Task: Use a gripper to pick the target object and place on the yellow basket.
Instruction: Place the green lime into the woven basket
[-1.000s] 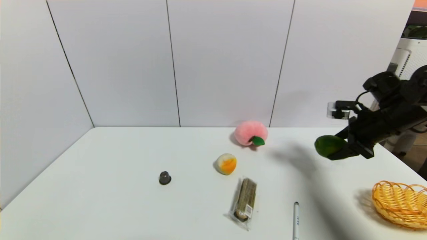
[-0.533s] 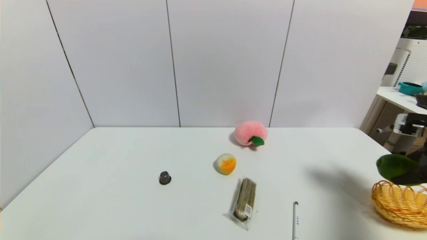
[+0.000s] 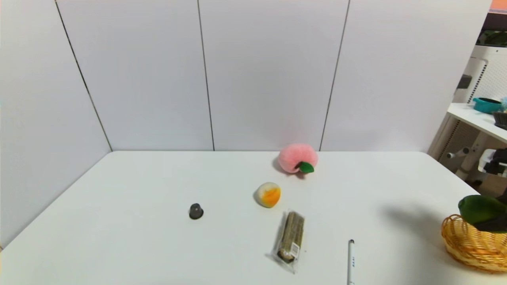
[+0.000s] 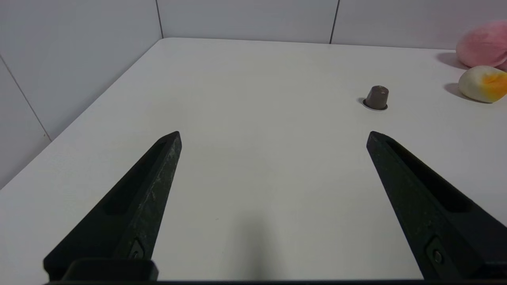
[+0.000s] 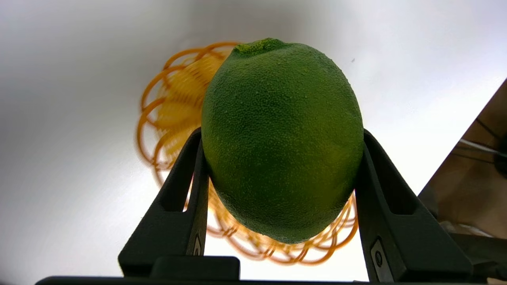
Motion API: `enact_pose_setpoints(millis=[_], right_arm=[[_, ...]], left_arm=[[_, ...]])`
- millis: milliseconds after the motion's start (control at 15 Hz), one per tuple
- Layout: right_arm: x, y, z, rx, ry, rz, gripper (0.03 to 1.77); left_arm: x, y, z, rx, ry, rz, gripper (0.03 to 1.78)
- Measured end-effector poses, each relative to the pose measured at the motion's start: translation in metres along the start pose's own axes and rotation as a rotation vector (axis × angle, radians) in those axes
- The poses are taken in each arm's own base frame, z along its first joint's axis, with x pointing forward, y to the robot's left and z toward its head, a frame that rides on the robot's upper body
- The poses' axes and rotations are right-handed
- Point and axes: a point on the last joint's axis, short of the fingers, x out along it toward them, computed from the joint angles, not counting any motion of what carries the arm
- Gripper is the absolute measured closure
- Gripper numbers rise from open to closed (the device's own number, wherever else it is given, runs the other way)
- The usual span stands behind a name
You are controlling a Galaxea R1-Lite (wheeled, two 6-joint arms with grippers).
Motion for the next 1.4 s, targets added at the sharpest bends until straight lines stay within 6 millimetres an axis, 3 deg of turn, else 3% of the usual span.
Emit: enact_pose_setpoints(millis=[533,733,1000,1200,1400], right_arm=[[0.02,0.003,-0.014,0.025,0.02,0.024,0.79],[0.017,0.007,-0.016,0.029,0.02,0.02,0.55],[0.013,0.011,-0.022,0.042,0.023,0.008,0.37],[0.001,0.018,-0.022,0.068,0.012,-0.023,0.28],[-0.027,0.04,-0.016,0.139,-0.054,-0.094,0.22]], left_arm=[[0.0,0.0,0.0,0.0,0.0,0.0,0.12],[0.0,0.0,0.0,0.0,0.0,0.0,0.12],[0.0,0.0,0.0,0.0,0.0,0.0,0.12],[0.0,0.0,0.0,0.0,0.0,-0.001,0.12],[0.0,0.0,0.0,0.0,0.0,0.0,0.12]])
